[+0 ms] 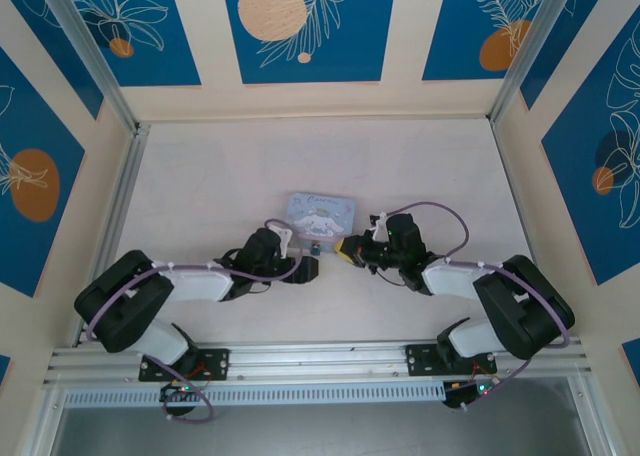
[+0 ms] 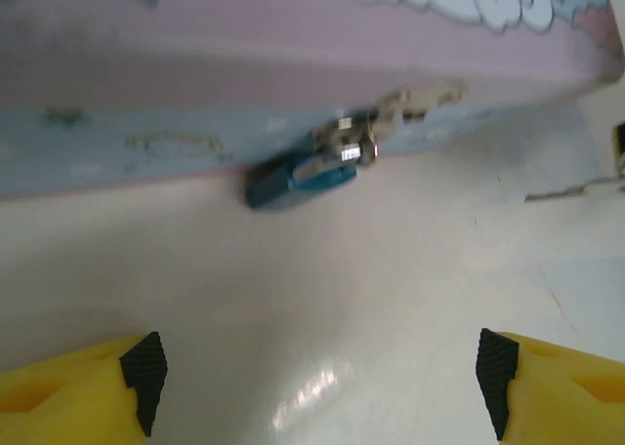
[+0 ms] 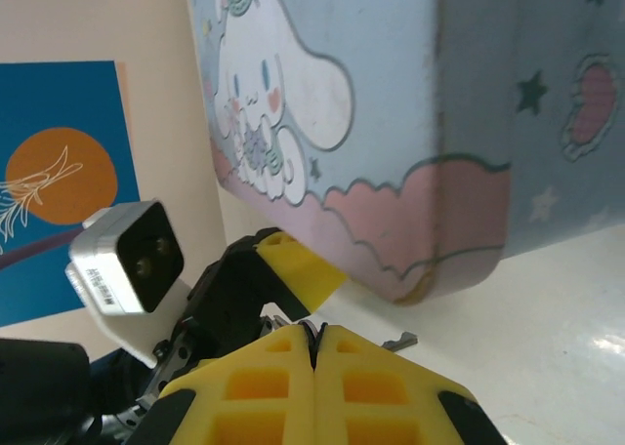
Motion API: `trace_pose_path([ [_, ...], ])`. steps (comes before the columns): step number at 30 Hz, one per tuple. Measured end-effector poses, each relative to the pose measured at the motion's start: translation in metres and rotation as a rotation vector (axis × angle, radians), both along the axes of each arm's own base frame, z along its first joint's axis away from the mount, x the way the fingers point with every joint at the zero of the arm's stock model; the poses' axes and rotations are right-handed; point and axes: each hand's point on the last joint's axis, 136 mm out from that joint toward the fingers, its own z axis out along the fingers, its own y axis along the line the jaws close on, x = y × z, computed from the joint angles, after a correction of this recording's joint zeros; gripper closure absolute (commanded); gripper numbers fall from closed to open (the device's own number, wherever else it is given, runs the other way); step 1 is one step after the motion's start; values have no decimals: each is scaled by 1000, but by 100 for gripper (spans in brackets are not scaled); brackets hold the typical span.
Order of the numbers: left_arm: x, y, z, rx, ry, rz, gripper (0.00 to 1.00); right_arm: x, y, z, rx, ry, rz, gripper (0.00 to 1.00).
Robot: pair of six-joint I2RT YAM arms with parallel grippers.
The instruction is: Unlock the padlock with the key
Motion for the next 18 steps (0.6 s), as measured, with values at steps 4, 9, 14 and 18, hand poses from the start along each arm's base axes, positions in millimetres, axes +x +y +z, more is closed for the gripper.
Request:
trace_pose_path([
  [4, 12, -5, -1, -5, -63, 13, 18, 9, -7, -5, -8, 11, -32, 100],
  [9, 29, -17, 0, -17, -127, 20, 18, 28, -17, -1, -4, 6, -80, 100],
  [14, 47, -33, 2, -45, -163, 28, 20, 45, -21, 3, 4, -1, -107, 100],
  [18, 57, -47, 3, -65, -191, 34, 20, 48, -25, 0, 4, 10, -115, 100],
])
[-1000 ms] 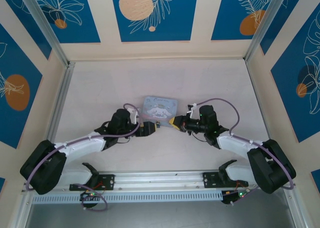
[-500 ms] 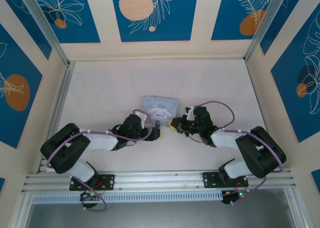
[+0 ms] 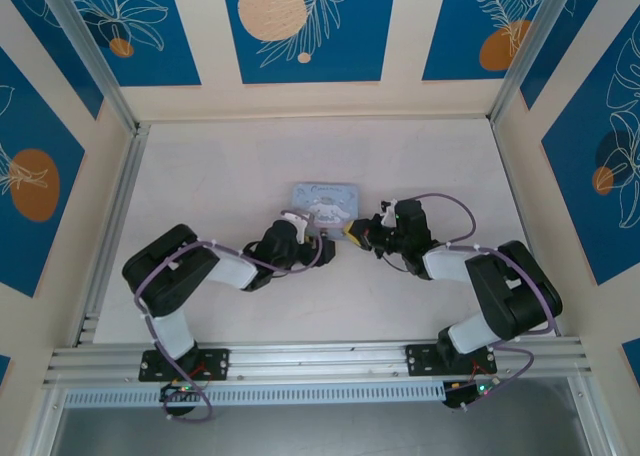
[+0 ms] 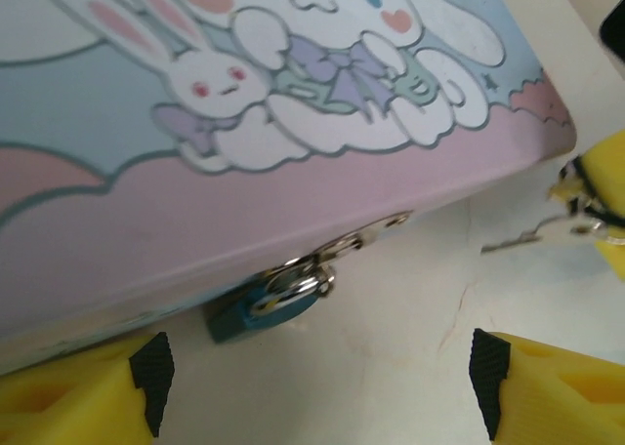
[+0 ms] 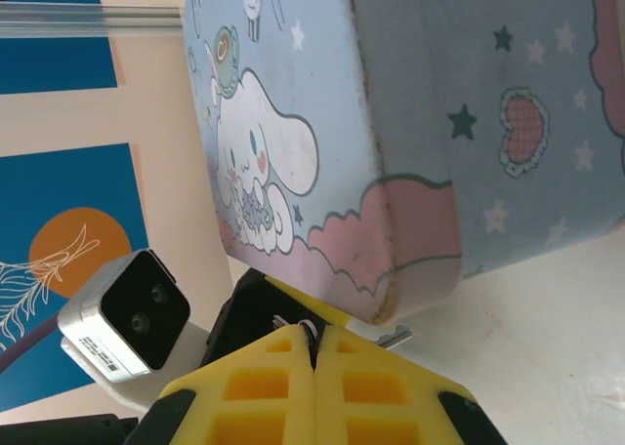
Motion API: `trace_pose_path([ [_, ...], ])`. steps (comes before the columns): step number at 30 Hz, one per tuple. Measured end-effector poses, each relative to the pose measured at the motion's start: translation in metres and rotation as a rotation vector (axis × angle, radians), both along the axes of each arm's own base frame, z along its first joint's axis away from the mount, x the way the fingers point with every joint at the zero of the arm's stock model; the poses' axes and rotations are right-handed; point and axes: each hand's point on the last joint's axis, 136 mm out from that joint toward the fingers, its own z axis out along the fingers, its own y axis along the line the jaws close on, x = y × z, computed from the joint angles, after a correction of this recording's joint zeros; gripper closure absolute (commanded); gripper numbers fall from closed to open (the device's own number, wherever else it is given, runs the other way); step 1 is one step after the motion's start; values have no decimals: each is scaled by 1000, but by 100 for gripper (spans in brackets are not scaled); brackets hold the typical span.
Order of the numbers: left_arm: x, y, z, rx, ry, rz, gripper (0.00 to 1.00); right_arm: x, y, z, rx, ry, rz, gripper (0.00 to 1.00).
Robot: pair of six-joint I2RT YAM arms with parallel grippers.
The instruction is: Unlock the padlock with the key
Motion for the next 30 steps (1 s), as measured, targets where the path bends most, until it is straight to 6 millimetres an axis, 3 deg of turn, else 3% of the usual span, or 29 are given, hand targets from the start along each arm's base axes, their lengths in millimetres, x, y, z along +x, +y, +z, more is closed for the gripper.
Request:
trace_pose_path([
  [10, 10, -33, 5, -78, -31, -7, 21, 7, -8, 3, 14, -11, -19, 100],
  [17, 11, -36, 8, -121, -7, 13, 22, 18, -23, 6, 24, -2, -53, 100],
  [26, 13, -36, 6, -104, -1, 24, 21, 52, -33, 42, 53, -71, -85, 100],
  [30, 13, -32, 3, -36, -18, 37, 21, 54, -31, 30, 52, -41, -73, 100],
])
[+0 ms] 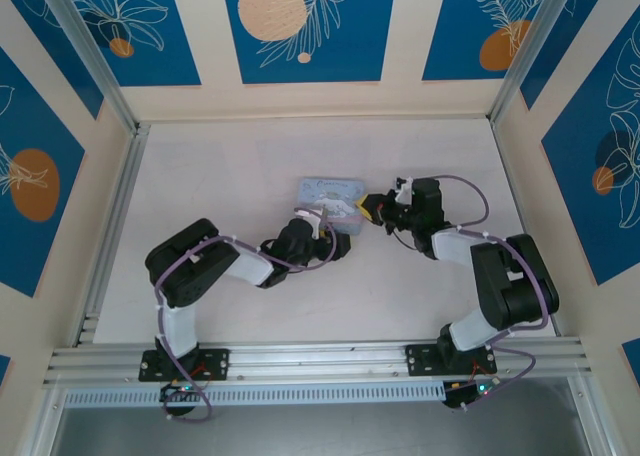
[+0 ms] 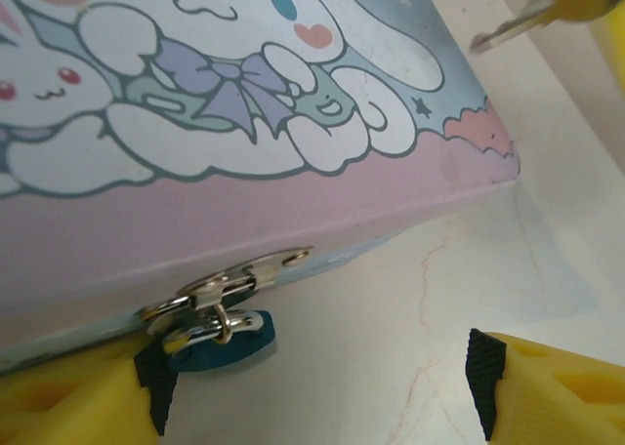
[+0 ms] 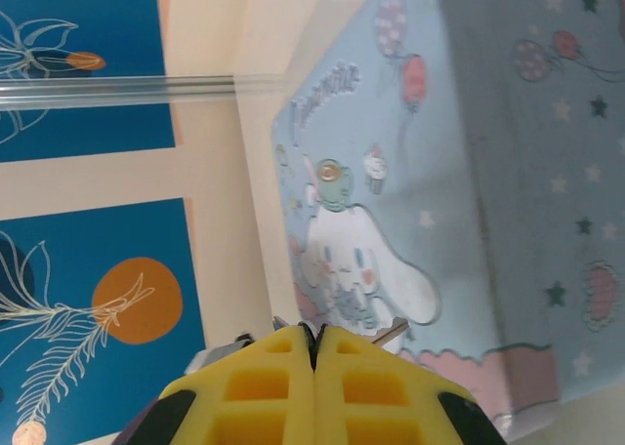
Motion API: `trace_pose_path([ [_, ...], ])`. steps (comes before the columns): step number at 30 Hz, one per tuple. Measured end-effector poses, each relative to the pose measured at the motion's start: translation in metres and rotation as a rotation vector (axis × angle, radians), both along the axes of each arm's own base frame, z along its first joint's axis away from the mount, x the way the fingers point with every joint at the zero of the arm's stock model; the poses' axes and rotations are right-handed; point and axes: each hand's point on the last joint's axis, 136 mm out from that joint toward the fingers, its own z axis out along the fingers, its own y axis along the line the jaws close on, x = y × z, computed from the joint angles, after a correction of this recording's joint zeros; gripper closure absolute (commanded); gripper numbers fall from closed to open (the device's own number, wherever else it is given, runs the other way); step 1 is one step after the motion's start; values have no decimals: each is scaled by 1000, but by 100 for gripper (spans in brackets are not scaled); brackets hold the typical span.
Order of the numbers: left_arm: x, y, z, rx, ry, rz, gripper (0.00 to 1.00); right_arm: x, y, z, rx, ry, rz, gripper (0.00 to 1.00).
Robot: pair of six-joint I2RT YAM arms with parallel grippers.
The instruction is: Unlock the padlock with the key
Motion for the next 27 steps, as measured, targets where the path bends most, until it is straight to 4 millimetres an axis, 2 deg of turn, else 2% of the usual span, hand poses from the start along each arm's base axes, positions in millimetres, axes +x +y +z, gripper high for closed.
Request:
trace_pose_path([
  [5, 2, 17, -7, 120, -18, 39, 21, -1, 1, -21, -7, 56, 9, 100],
  [10, 6, 22, -11, 203, -30, 44, 21, 0, 4, -21, 5, 46, 23, 100],
  [20, 19, 2, -11, 206, -38, 10, 21, 2, 7, -21, 21, 29, 40, 100],
  [27, 16, -10, -1, 44, -12, 0, 21, 2, 8, -21, 25, 24, 44, 100],
])
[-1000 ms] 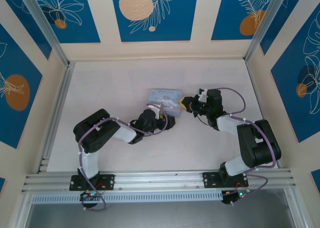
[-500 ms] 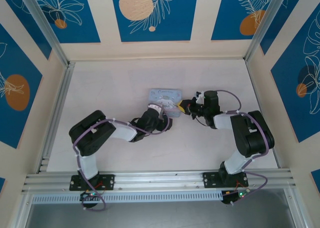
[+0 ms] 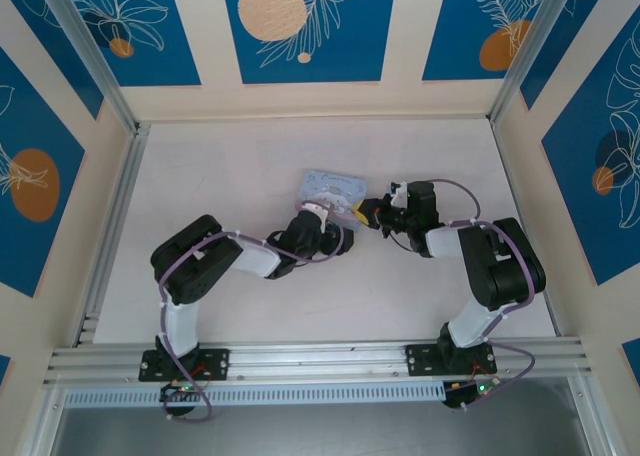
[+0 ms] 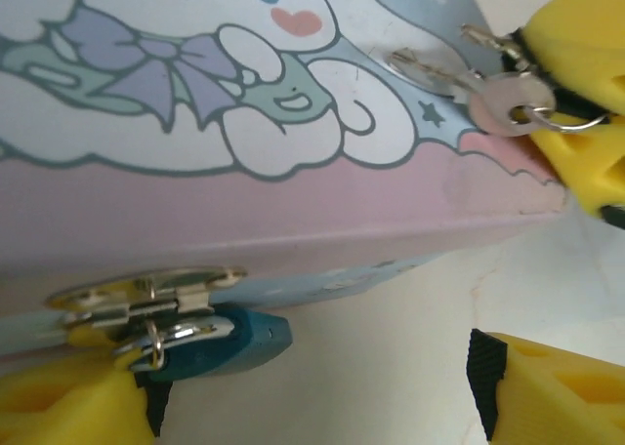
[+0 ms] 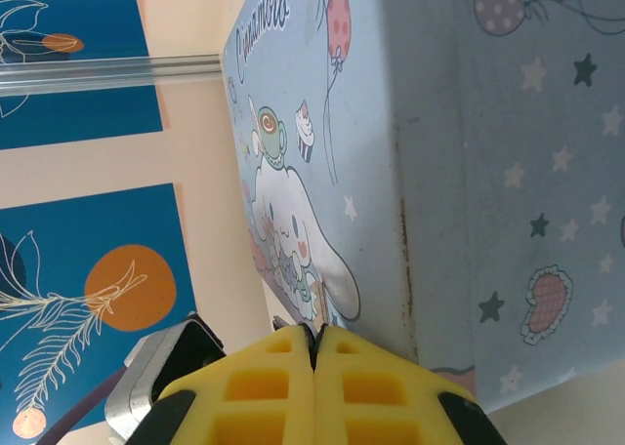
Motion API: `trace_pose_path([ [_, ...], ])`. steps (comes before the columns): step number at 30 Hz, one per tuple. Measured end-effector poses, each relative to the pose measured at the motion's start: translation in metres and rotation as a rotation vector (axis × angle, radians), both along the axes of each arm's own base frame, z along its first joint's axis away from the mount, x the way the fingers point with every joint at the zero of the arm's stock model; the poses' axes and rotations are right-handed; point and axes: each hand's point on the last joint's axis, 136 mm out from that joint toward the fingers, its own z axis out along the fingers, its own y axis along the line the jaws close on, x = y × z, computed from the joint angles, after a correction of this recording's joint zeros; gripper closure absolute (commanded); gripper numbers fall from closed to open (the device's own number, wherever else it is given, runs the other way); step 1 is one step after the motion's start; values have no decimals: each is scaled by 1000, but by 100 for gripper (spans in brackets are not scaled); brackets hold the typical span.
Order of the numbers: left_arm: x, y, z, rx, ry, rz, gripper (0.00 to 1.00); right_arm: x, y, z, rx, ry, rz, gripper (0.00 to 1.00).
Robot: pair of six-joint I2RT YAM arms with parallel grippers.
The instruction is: Unlock the padlock with the key
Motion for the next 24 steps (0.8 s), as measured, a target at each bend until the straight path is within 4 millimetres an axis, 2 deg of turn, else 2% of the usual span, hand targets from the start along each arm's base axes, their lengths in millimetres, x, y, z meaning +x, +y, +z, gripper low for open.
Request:
trace_pose_path([
  [15, 1, 2, 17, -329, 108, 83, 23, 1, 0, 0, 3, -4, 1, 100],
  [24, -1, 8, 17, -450, 160, 144, 36, 1, 0, 0, 4, -3, 0, 100],
])
